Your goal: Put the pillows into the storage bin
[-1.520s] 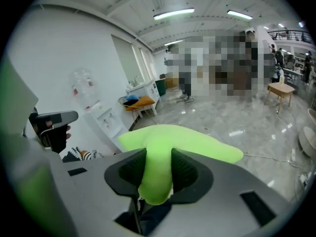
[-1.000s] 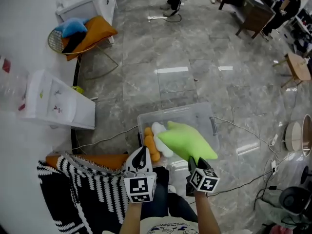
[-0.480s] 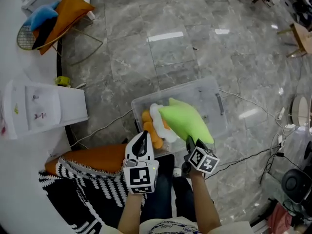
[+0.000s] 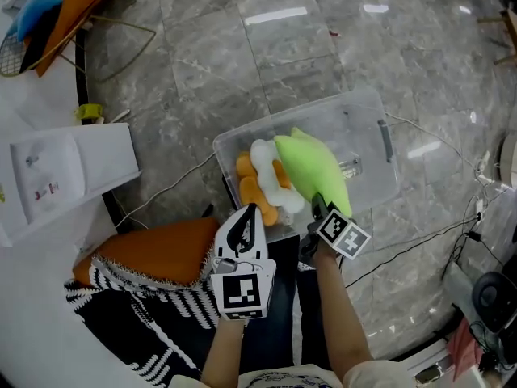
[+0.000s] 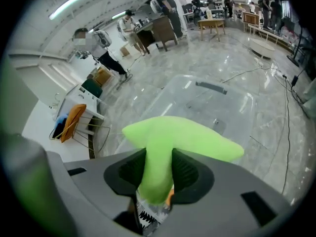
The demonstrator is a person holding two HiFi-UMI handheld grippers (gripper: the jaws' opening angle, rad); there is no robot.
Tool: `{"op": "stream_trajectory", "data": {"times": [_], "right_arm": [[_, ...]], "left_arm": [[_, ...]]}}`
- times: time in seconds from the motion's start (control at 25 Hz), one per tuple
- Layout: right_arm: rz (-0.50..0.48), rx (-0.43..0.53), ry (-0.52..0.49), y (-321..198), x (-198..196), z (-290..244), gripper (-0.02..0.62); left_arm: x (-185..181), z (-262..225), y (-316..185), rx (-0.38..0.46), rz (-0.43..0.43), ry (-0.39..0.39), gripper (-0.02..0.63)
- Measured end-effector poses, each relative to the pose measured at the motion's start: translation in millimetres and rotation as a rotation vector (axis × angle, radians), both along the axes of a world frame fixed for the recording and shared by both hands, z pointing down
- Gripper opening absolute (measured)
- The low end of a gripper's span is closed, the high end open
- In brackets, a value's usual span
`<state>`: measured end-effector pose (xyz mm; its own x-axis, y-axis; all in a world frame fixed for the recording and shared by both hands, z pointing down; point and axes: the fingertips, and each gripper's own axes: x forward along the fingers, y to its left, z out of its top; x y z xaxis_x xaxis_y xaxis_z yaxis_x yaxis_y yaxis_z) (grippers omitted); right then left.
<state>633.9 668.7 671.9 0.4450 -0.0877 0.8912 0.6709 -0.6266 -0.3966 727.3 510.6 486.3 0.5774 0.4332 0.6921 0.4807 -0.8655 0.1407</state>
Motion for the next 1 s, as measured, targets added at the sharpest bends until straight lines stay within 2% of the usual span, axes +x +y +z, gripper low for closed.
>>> {"op": "stream_trajectory", "data": {"times": [0.4, 0.6, 1.0], "right_arm": [[0.046, 0.025, -0.06, 6.3, 12.5, 84.3, 0.157], [0.071, 0.045, -0.081, 4.3, 24.8, 114.1, 0.16], [0.037, 0.058, -0.086, -13.1, 35.4, 156.2, 0.192]], "left_arm": [[-24.7, 69.0, 6.3, 0.013, 0.018, -0.103, 0.014], [-15.8, 82.7, 9.5, -0.044, -0.045, -0.068, 0.014], [-9.5, 99.9, 5.1, -0.043, -0.064, -0.079, 0.014]]}}
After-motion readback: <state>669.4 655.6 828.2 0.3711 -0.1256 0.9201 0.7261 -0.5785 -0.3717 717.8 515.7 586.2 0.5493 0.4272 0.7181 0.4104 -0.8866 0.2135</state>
